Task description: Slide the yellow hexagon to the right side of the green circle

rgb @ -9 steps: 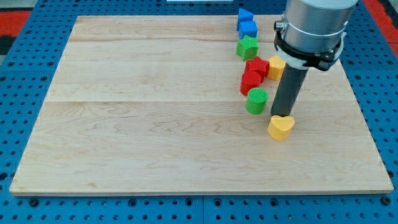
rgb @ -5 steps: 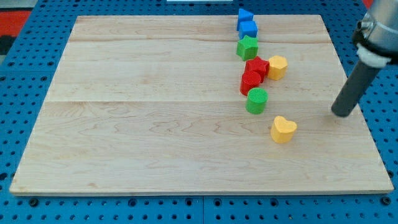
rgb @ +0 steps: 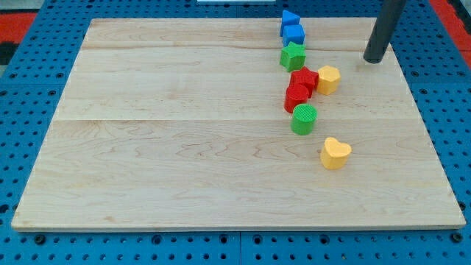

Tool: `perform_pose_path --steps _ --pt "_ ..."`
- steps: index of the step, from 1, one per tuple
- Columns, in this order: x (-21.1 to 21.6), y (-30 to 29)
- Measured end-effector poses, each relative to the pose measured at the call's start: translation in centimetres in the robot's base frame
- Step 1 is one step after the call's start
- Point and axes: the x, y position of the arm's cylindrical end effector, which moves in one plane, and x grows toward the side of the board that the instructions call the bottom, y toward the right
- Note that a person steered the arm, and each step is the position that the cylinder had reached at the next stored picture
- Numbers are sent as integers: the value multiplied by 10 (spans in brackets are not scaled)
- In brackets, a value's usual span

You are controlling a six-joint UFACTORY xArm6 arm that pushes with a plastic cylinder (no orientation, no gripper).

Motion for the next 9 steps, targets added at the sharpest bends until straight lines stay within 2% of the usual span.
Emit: perform_pose_path --steps 4,9 --pt "17 -81" --pt "82 -83"
